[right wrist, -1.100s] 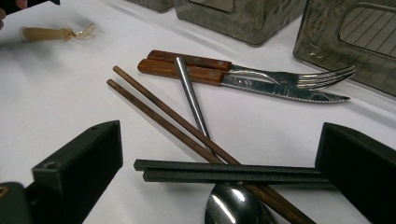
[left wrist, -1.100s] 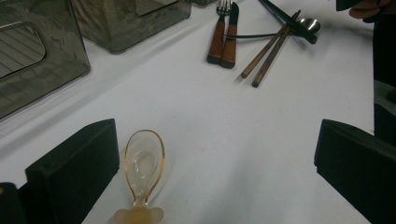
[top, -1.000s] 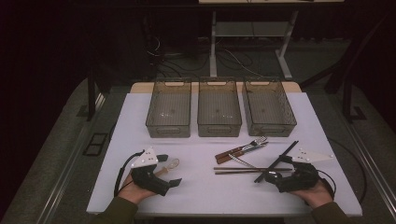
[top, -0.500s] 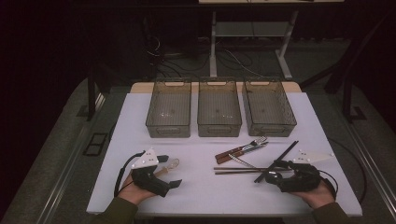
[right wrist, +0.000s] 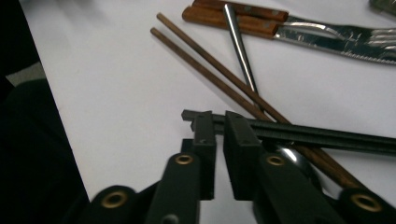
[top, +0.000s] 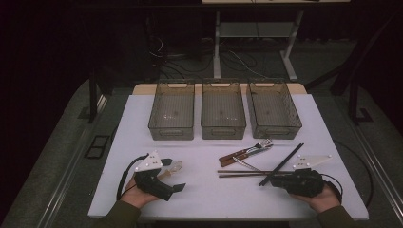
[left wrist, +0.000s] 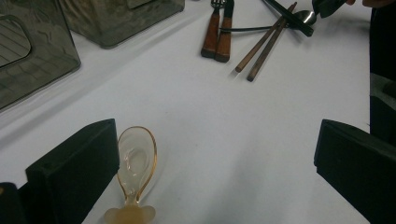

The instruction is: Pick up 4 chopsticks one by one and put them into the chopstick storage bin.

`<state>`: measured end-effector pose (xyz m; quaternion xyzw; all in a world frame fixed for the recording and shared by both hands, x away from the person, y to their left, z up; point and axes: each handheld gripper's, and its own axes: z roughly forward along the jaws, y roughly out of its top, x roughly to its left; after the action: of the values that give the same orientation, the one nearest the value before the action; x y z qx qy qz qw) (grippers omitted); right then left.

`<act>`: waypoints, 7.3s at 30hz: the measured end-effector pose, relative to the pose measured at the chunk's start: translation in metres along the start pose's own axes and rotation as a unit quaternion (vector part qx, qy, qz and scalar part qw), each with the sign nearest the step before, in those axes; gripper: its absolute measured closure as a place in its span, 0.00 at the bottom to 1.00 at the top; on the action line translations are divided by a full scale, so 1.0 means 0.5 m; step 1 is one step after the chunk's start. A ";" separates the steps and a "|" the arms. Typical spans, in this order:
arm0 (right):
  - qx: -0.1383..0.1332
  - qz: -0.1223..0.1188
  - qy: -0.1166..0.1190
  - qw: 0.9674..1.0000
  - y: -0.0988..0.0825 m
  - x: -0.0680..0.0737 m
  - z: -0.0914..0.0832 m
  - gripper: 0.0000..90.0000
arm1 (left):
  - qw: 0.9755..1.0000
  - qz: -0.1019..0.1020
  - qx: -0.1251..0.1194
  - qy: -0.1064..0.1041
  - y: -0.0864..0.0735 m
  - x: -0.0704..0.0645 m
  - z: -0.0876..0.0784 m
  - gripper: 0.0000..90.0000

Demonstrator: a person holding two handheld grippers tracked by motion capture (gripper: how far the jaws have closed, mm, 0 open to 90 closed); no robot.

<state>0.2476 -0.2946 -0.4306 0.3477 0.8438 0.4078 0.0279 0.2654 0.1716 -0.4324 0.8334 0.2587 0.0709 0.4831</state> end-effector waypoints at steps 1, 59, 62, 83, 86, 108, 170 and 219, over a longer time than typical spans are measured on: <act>0.004 -0.001 0.001 1.000 -0.001 0.000 0.002 0.96 | 1.000 0.000 0.000 0.000 0.000 0.000 0.000 0.00; 0.086 -0.034 -0.012 0.996 0.024 0.006 0.061 1.00 | 1.000 0.002 0.013 -0.005 -0.001 -0.002 0.008 0.00; 0.086 -0.035 -0.012 0.996 0.026 0.006 0.063 1.00 | 1.000 0.003 0.013 -0.005 -0.002 -0.002 0.008 0.00; 0.089 -0.045 -0.013 0.995 0.048 0.001 0.083 1.00 | 1.000 0.007 0.016 -0.006 -0.001 -0.002 0.008 0.00; 0.088 -0.045 -0.013 0.995 0.052 0.001 0.087 1.00 | 1.000 0.006 0.016 -0.007 -0.001 -0.003 0.008 0.00; 0.081 -0.045 -0.020 0.996 0.075 -0.004 0.101 1.00 | 1.000 0.007 0.015 -0.007 -0.001 -0.003 0.008 0.00; 0.046 -0.028 -0.062 0.997 0.119 -0.048 0.134 1.00 | 1.000 0.006 0.016 -0.007 -0.001 -0.004 0.008 0.00; 0.041 0.096 -0.213 0.971 0.070 -0.281 0.016 1.00 | 1.000 0.005 0.018 -0.010 -0.001 -0.003 0.010 0.00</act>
<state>0.3760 -0.3600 -0.4444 0.5067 0.7970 0.2903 0.1538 0.2660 0.1672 -0.4354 0.8440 0.2506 0.0603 0.4704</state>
